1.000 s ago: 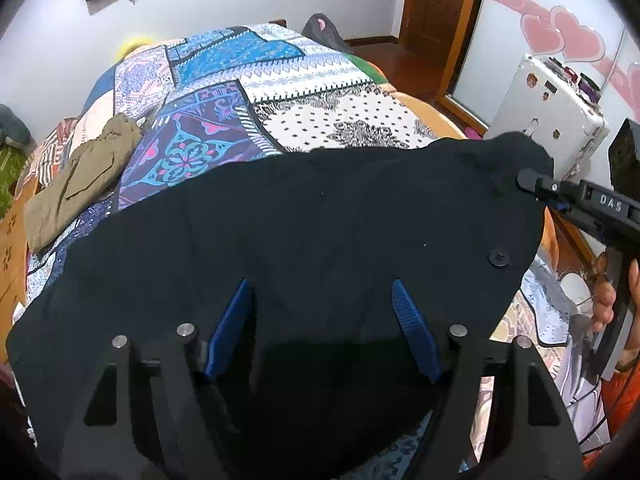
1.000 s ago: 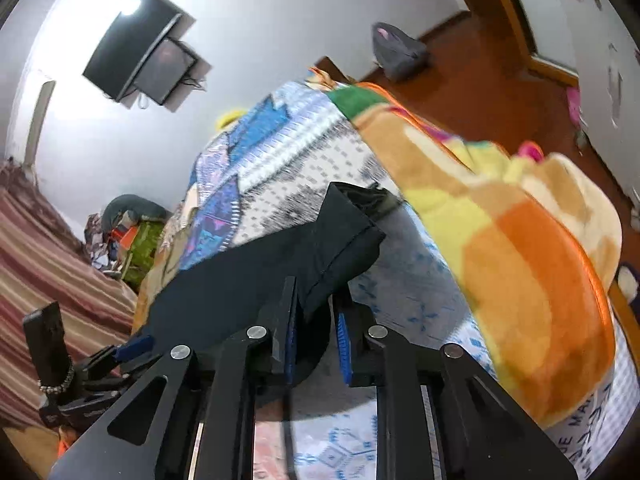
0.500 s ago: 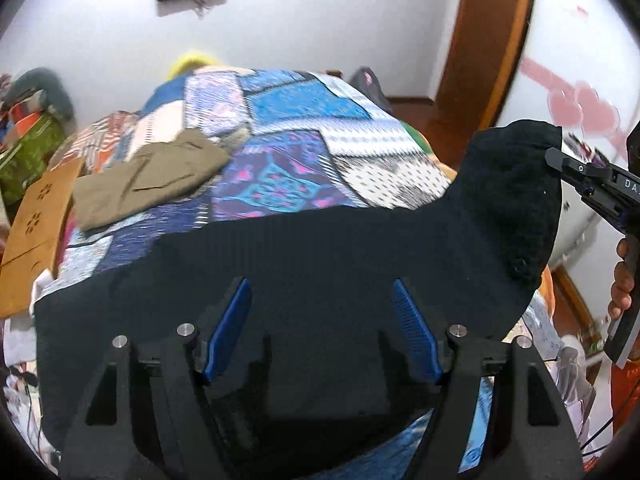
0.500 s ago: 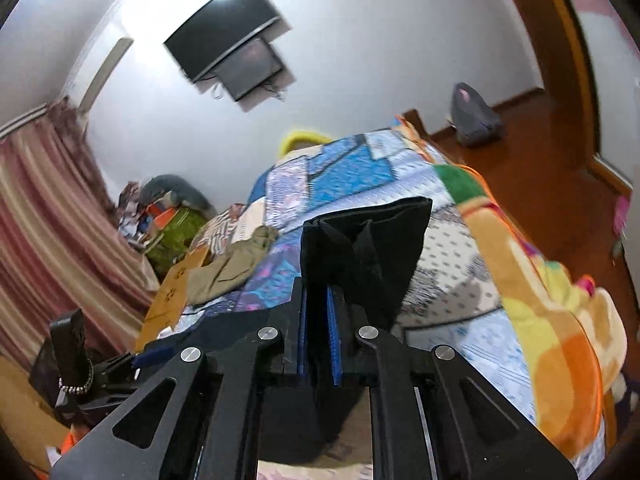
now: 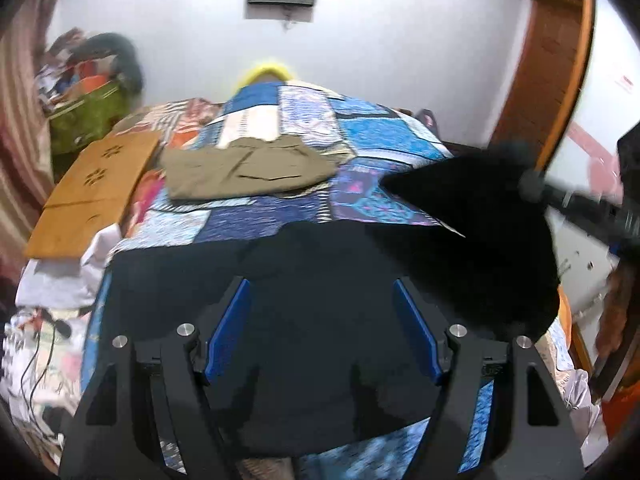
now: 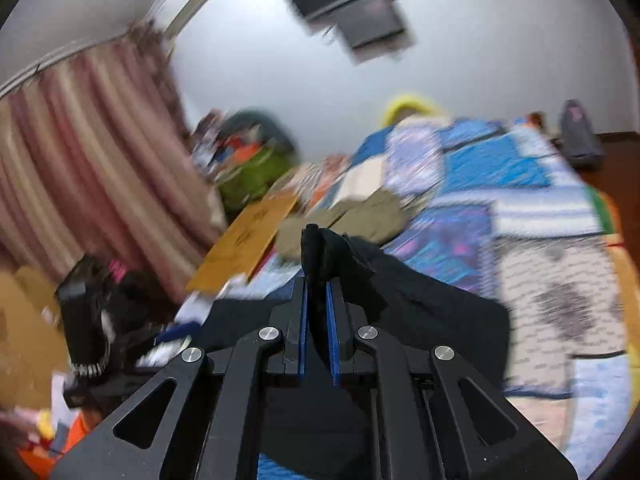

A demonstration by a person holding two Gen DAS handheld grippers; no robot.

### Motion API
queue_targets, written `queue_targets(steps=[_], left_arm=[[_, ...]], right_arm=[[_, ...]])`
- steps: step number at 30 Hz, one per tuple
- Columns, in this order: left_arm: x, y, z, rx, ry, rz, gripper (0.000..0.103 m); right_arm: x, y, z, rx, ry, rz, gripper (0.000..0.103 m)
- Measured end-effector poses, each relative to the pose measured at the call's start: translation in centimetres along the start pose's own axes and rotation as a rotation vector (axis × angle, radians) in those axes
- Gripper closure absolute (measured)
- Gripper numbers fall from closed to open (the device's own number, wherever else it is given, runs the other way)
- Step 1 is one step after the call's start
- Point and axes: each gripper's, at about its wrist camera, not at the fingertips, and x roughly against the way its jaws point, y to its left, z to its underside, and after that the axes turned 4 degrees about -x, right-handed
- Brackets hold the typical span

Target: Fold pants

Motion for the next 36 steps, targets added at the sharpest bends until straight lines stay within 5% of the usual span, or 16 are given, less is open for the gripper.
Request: queue_targets(steps=[7, 13, 19, 27, 36], left_arm=[[0.6, 2.6, 1.7, 0.054, 0.024, -0.035, 0.03], [-0.3, 1.9, 1.6, 0.055, 0.04, -0.023, 0.03], [-1.1, -0.3, 0.2, 0.017, 0.027, 0.016, 0.036], [-4.9, -4.1, -0.9, -0.034, 0.093, 0.091, 0.063], [-10.5, -6.9, 1.6, -0.068, 0.235, 0.089, 0.07]], right_arm=[[-8.0, 2.7, 6.9, 0.088, 0.293, -0.053, 0.094], [-8.9, 1.8, 8.2, 0.086, 0.39, -0.062, 0.09], [-5.8, 1.6, 5.8, 0.14, 0.327, -0.038, 0.073], [-3.4, -3.0, 1.7, 0.235, 0.222, 0.202, 0.056], [-5.0, -6.7, 6.3, 0.225, 0.323, 0.236, 0.056]])
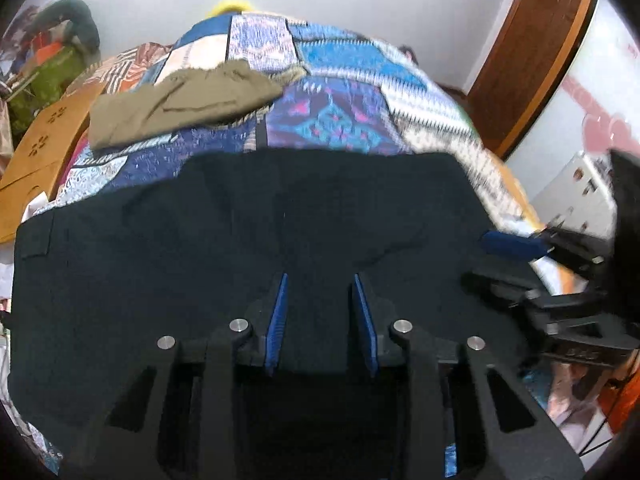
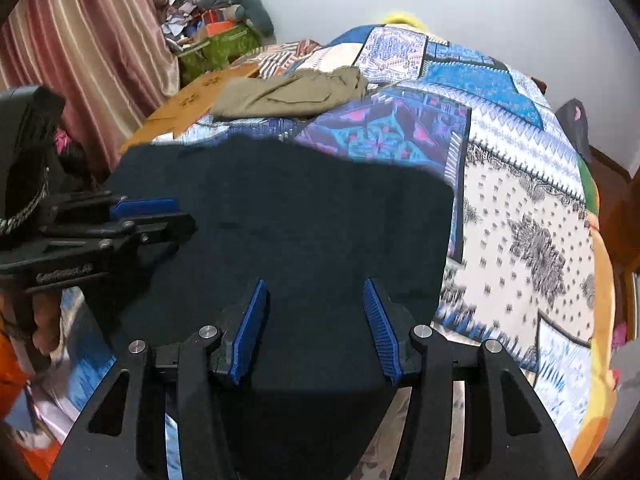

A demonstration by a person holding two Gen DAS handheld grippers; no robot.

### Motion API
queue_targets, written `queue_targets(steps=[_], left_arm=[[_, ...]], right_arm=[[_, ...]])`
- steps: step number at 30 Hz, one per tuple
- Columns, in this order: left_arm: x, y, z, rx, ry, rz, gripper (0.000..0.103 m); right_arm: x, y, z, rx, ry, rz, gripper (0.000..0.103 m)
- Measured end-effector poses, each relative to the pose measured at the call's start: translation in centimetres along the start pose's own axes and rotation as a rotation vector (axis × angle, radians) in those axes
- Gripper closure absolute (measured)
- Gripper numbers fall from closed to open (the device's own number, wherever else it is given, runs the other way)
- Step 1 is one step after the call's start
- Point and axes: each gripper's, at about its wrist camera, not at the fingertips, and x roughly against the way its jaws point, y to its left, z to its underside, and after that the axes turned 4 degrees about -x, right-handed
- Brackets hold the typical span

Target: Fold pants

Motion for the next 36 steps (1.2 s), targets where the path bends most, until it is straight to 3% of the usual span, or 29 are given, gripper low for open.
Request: queue_targets(steps=[7, 12, 13, 23, 27, 32, 36], left_arm=[[1.2, -1.1, 2.6, -0.098, -0.031, -0.087, 0.07], [3.1, 0.7, 3.7, -0.058, -0.04, -0.136, 0.07], [3.8, 1.4, 4.0, -0.04, -0.047, -0.142, 0.07], [10.5, 9.9, 6.8, 0.195, -0.104, -0.241, 0.069], [12.4, 13.2, 9.0, 0.301, -0.119, -0.269, 0.059], [13.4, 16.6, 11.8, 0.442, -0.122, -0.216, 0.045], [13.8, 18.5, 13.7, 0.532, -0.126, -0.141, 0.045]], right_arm=[[2.1, -0.3, 2.0, -0.003, -0.01, -0.007, 0.056], [3.8, -1.1, 3.1, -0.037, 0.004, -0.02, 0.052], [4.0, -1.4, 3.1, -0.053, 0.011, -0.016, 0.049], [7.3, -1.2, 1.9, -0.068, -0.055, 0.021, 0.048], [7.2, 1.1, 0.0, -0.028, -0.1, -0.01, 0.048], [5.5, 4.1, -1.8, 0.01, -0.112, -0.053, 0.048], [3.4, 6.1, -2.3, 0.031, -0.099, -0.069, 0.048]])
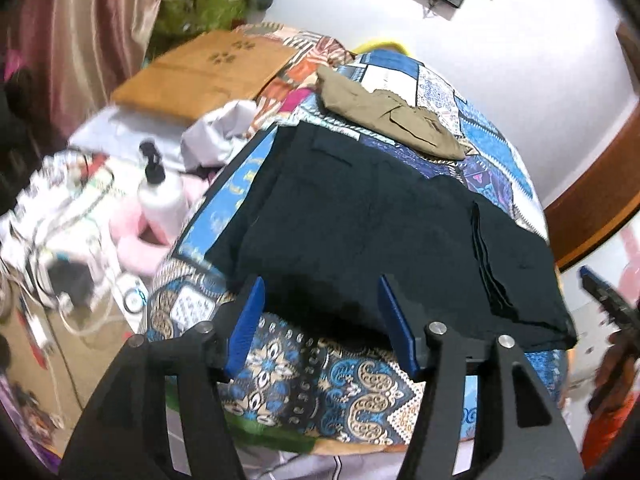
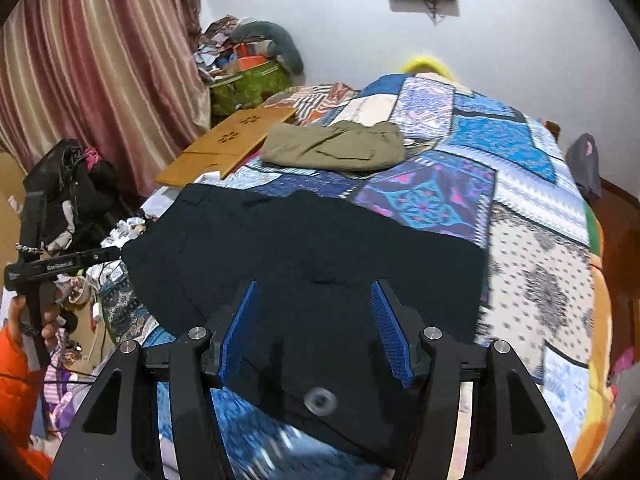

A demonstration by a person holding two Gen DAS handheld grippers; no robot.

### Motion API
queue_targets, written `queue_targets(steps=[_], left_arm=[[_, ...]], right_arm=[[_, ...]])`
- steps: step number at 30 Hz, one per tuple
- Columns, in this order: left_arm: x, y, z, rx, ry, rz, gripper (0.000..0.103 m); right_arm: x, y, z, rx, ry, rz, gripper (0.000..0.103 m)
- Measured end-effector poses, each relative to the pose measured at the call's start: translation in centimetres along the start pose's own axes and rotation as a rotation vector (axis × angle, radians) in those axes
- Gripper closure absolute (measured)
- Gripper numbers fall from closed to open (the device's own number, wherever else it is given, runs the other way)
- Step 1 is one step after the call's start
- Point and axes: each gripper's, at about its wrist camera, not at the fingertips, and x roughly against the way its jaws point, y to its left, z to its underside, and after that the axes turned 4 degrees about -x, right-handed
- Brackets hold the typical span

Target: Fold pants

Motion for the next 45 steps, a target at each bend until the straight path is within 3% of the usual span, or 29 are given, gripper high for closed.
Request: queue_targets(steps=[10, 15, 19, 24, 28, 35, 40, 45], left_arm=[[-2.3, 2.4, 1.4, 0.185, 0.096, 0.174, 0.045], [-4.0, 2.0, 1.4, 0.207, 0.114, 0.18, 0.035], [-5.8, 2.7, 1.4, 0.249, 0.133, 0.161, 0.034], [-6.6, 3.1, 0.7, 0.245, 0.099, 0.133, 0.034], [-7.3, 3.0, -0.4, 0.214, 0.071, 0.083, 0.037], [-8.2, 1.5, -1.9, 0.071, 0.03, -0.035, 0.063], [-6.3, -2.1, -2.5, -0.114, -0.062, -0.153, 0.081], [-3.5, -4.6, -4.1, -0.199, -0.144, -0.168, 0.085]], right_arm=[[-5.1, 1.1, 2.6, 0.031, 0.128, 0.064, 0.046], [-4.9, 0.7, 2.7, 0.002, 0.114, 0.042, 0.045], [-5.0, 1.2, 2.8, 0.016, 0.112, 0.05, 0.045], [-5.0, 1.0, 2.8, 0.015, 0.111, 0.037, 0.044], [-5.1, 0.9, 2.8, 0.019, 0.112, 0.027, 0.044], [-5.1, 0.9, 2.8, 0.011, 0.109, 0.017, 0.044], [-5.0, 0.7, 2.6, 0.0, 0.115, 0.013, 0.044], [-4.1, -0.2, 2.4, -0.042, 0.11, 0.016, 0.044]])
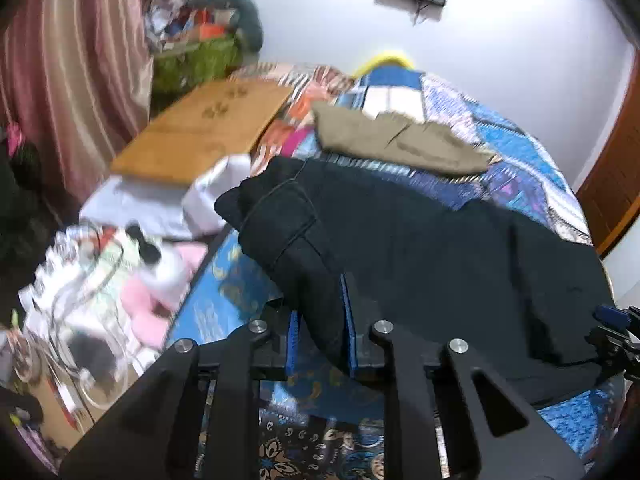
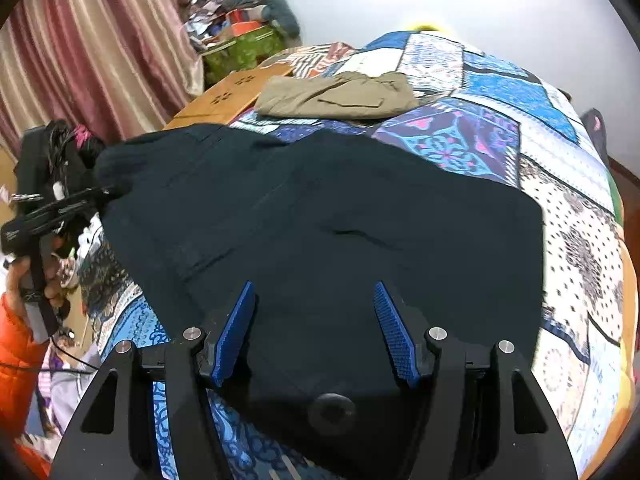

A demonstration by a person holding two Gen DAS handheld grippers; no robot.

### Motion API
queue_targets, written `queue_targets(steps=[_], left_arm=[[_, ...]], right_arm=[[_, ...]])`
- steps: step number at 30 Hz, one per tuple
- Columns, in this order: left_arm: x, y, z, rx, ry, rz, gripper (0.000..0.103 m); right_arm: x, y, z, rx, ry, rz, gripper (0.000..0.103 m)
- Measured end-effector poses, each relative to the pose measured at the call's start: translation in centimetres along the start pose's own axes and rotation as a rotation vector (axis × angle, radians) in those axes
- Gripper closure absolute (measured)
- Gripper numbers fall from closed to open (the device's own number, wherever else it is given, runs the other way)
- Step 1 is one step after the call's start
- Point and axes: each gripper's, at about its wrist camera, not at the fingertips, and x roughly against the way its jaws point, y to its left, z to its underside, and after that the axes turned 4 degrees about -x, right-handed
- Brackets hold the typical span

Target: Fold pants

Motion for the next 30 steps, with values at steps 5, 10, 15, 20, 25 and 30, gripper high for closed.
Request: queue_targets(steps=[5, 10, 15, 20, 25, 30], left_arm=[[3.3, -2.3, -2.3, -0.079, -0.093, 0.02, 0.088], [6.3, -5.4, -3.8, -0.151, -0.167, 0.061, 0.088], [8.2, -9.1, -5.1, -0.218, -0.215, 0.112, 0.089], [9.3, -12.8, -6.2, -0.276, -0.233, 0.168, 0.09], [9.6, -17.4, -6.9, -0.335, -0.234, 0.239, 0.091], [9.5, -23.1, -6.2, -0.413, -0.22, 0.329, 0.092]], right_arm=[[3.3, -2.4, 0.3, -0.092, -0.072, 0.005, 0.044], [6.1, -5.9, 1.7, -0.179, -0.103, 0.073, 0.044], [6.3, -8.6, 3.9, -0.242, -0.065, 0.117, 0.044], [5.8, -9.2, 5.4, -0.27, -0.06, 0.076, 0.044], [5.7, -9.0, 5.4, -0.239, -0.07, 0.063, 0.043], [5.4, -9.4, 5.3, -0.226, -0.074, 0.038, 0.042]])
